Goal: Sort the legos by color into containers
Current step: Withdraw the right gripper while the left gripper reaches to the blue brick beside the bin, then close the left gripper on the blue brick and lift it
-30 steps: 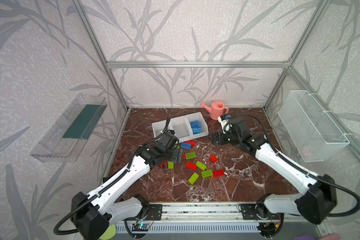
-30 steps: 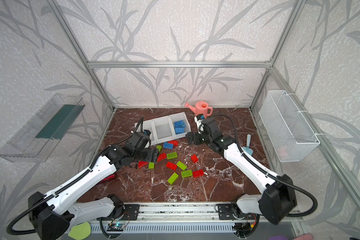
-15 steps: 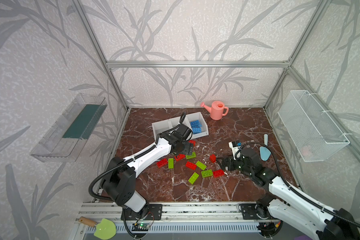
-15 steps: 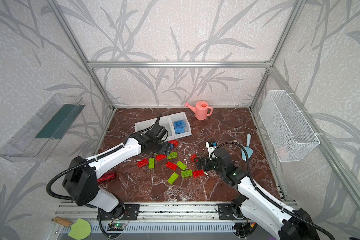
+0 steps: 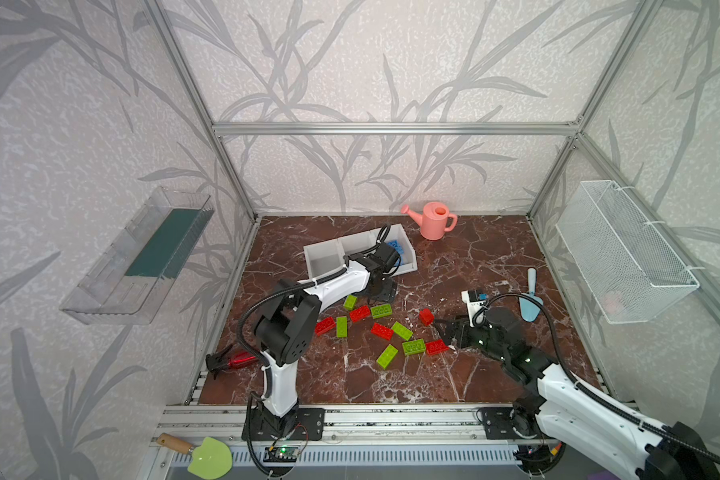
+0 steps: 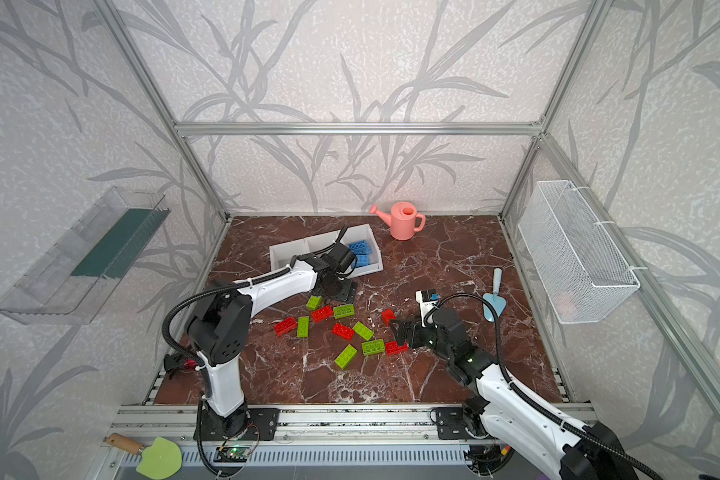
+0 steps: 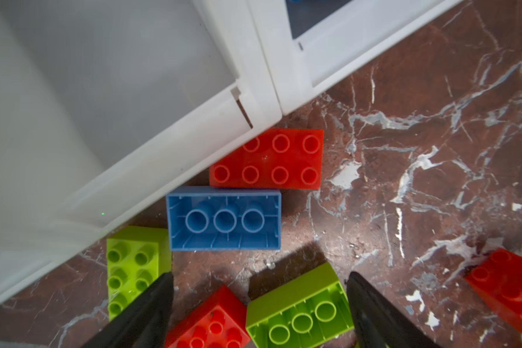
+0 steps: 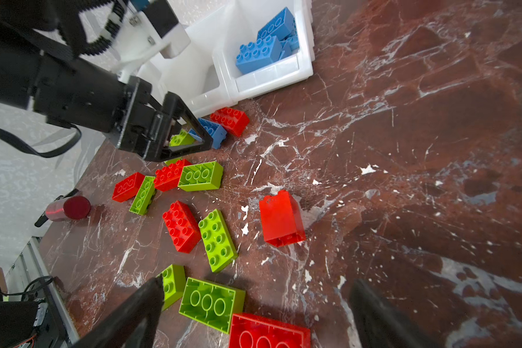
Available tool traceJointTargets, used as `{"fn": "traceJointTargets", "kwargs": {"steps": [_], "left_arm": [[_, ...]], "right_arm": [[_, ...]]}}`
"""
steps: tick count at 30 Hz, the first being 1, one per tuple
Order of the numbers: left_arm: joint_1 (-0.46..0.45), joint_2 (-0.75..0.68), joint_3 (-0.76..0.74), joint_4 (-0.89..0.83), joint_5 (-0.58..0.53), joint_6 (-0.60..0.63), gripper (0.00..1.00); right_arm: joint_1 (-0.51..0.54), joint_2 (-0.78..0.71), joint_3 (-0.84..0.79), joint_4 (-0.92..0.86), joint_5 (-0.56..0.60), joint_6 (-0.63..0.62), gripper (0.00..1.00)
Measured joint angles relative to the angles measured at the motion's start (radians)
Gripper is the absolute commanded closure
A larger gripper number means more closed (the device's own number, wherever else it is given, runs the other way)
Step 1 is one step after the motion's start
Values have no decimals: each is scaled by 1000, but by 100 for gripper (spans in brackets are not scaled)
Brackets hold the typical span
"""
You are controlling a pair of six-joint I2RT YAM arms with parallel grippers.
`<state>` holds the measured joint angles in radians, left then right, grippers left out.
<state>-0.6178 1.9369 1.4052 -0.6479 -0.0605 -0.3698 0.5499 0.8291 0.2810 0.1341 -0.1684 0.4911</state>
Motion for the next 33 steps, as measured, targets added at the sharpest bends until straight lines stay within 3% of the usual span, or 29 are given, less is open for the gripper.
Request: {"fn": "traceJointTargets", "kwargs": {"steps": [21,33], "left_arm": [[44,79,34,37,-13,21,14],[44,97,37,55,-5,19,43]], "right_arm": [[0,67,-2,50,-9,14,3],[0,75,-2,56,-8,13,3]]}}
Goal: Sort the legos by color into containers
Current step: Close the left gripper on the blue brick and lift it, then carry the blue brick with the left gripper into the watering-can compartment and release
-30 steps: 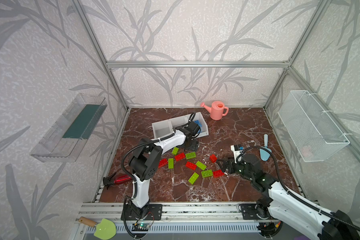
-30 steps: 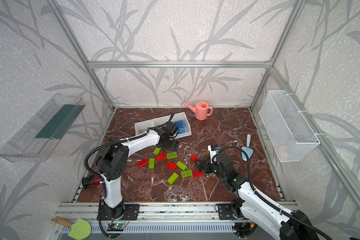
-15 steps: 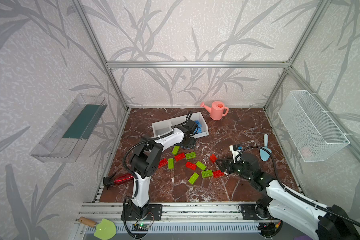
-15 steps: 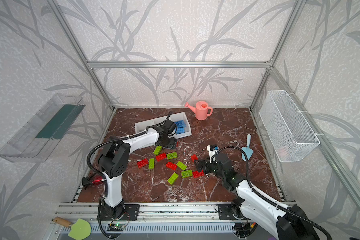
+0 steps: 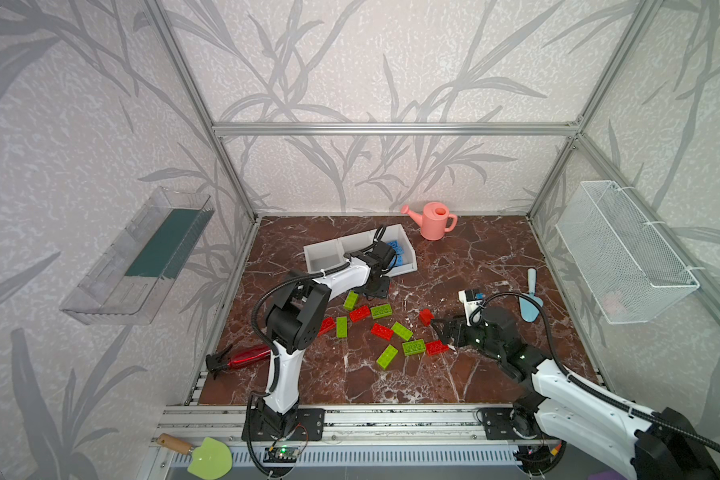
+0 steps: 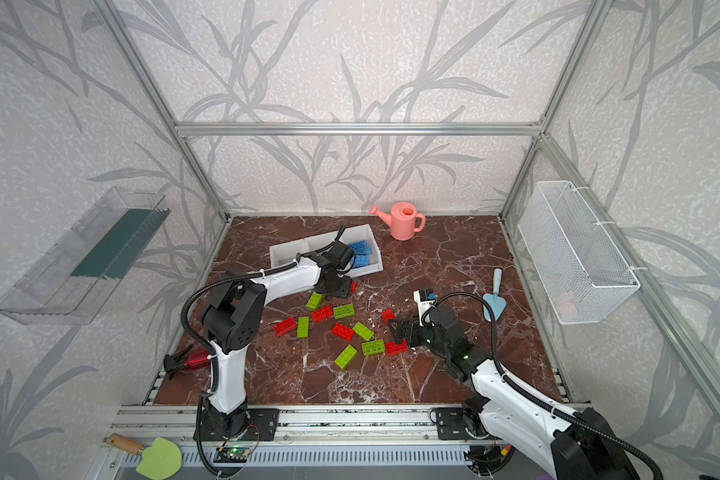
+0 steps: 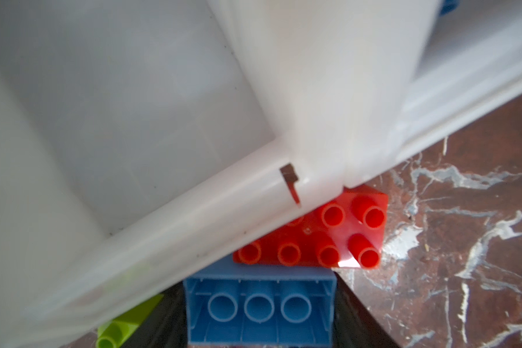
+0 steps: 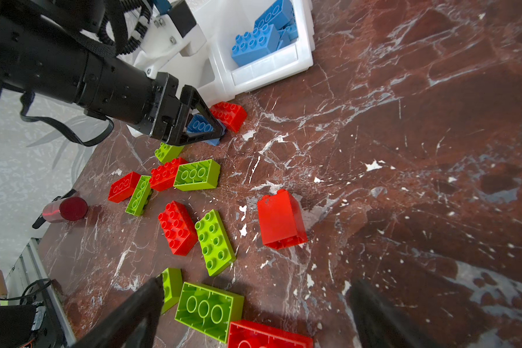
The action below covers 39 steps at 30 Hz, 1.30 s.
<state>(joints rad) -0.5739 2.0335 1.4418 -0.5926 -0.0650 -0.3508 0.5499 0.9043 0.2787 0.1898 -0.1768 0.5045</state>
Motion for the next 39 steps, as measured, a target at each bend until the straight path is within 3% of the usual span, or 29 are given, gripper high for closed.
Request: {"fn": "traceJointTargets", "kwargs": {"steps": [8,19,27,39], "left_arm": [[0,-20,-1,-6,0,-1,44],[-6,-220,20,-56,19,-16,44],[-6,-127,287,-142,32,1,44],[19,265,826,-300,68,27,45]], "right_arm": [[0,0,0,0,0,0,3],[0,0,0,0,0,0,3],[0,-1,0,0,0,0,3],[0,-1,-1,2,-8,2,3]]}}
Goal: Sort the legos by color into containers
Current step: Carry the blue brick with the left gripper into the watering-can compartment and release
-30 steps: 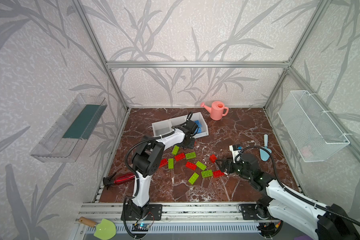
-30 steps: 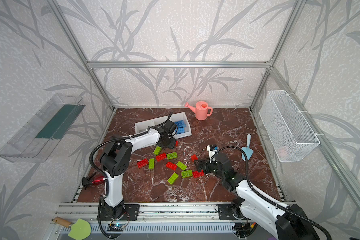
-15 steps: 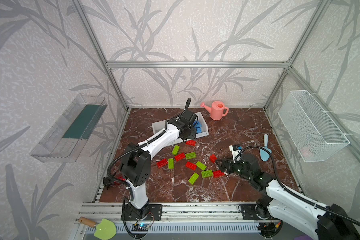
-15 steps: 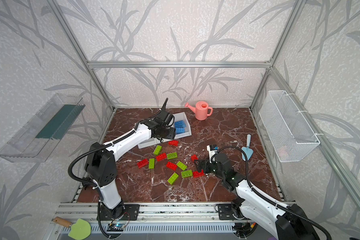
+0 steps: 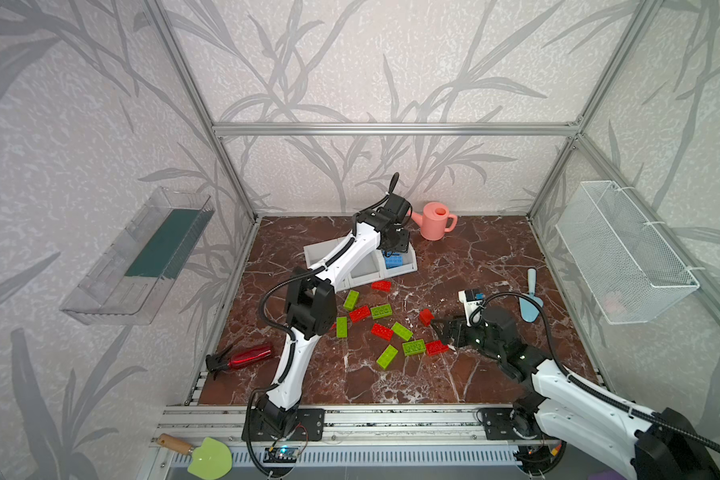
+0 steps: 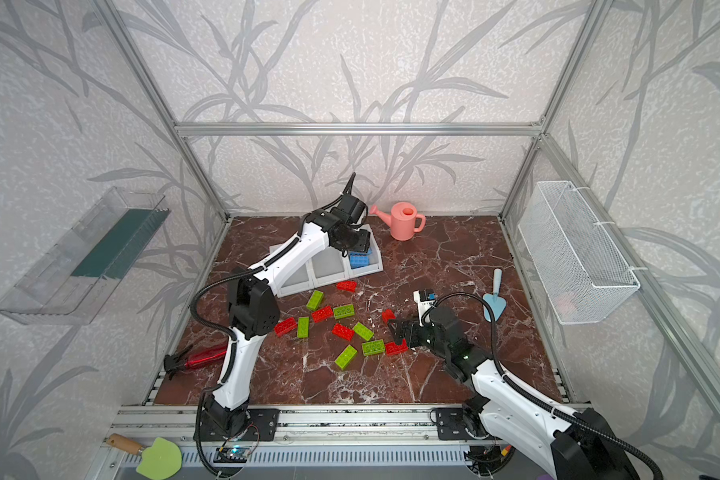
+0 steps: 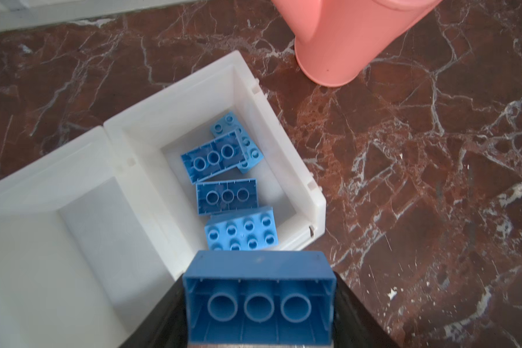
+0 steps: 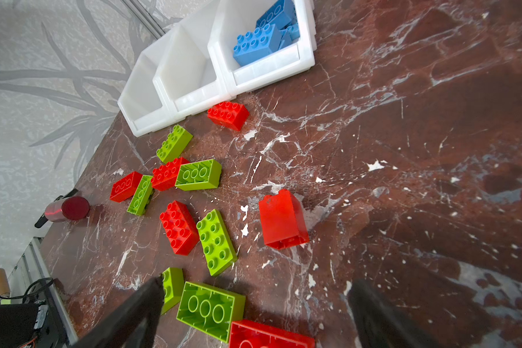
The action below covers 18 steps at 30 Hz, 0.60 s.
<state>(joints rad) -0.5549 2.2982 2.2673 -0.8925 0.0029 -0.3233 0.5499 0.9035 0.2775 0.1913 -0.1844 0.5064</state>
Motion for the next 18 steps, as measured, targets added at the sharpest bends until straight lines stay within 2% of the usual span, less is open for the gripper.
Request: {"fn": "traceJointTargets", "kwargs": {"steps": [5,9,14,18], "left_arm": [[24,108,153,-51,21,0,44],[37,138,187,-69,29,-1,42],[46,146,187,-74,44,8,25],[45,146,187,-75,50,13,17]], "right_arm": [[0,11,0,13,-1,2,3],[0,26,0,22,-6,3,3],[0,27,0,23,-8,3,3],[0,27,0,22,-8,2,3]]}}
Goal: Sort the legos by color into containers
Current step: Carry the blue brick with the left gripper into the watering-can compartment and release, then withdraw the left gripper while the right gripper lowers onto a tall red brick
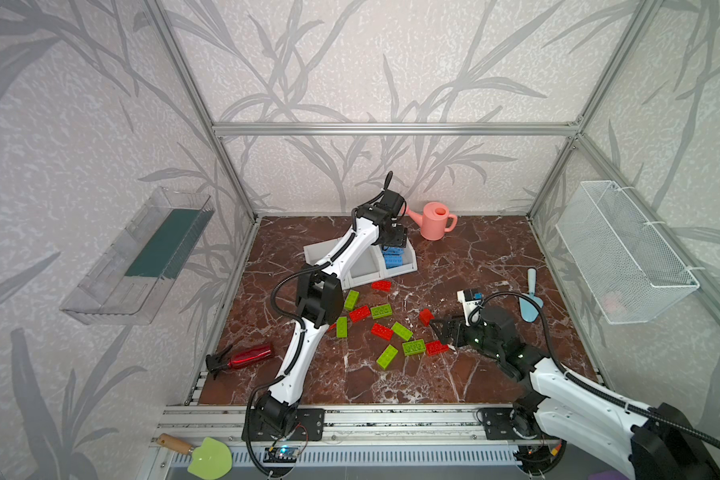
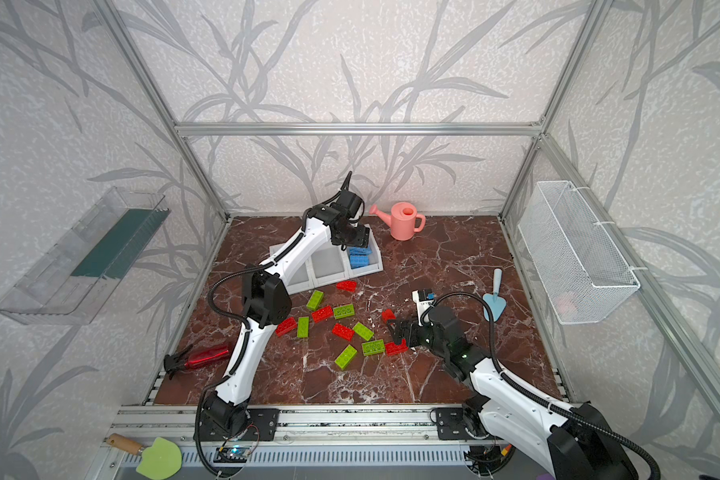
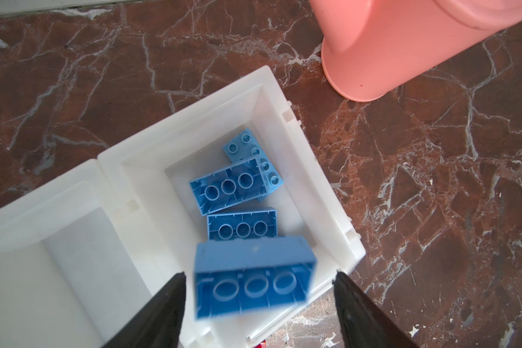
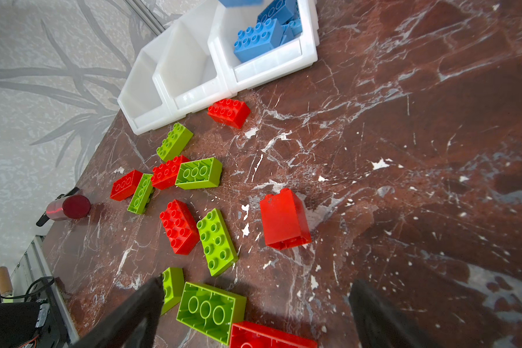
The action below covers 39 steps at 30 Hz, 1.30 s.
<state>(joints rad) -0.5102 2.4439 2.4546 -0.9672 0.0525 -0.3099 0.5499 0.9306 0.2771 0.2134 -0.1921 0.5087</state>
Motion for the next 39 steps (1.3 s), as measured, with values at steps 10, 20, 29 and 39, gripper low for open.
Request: {"fn": "traceJointTargets", "kwargs": {"steps": [10,20,29,39], "left_arm": [[-5,-87,-125,3,2,0,11],[-35,-542,-517,105,2,-26,12],[-52,-968,-901,196,3,-68,12],[-52,-1345,-1240,190,-59,-69,12]], "right_arm": [[0,-29,0,-21,17,-2,3],[3,-102,86,-202,93,-28,3],[7,-69,226,-345,140,-58,3],[24,179,352,-432,177,-114,4]]}}
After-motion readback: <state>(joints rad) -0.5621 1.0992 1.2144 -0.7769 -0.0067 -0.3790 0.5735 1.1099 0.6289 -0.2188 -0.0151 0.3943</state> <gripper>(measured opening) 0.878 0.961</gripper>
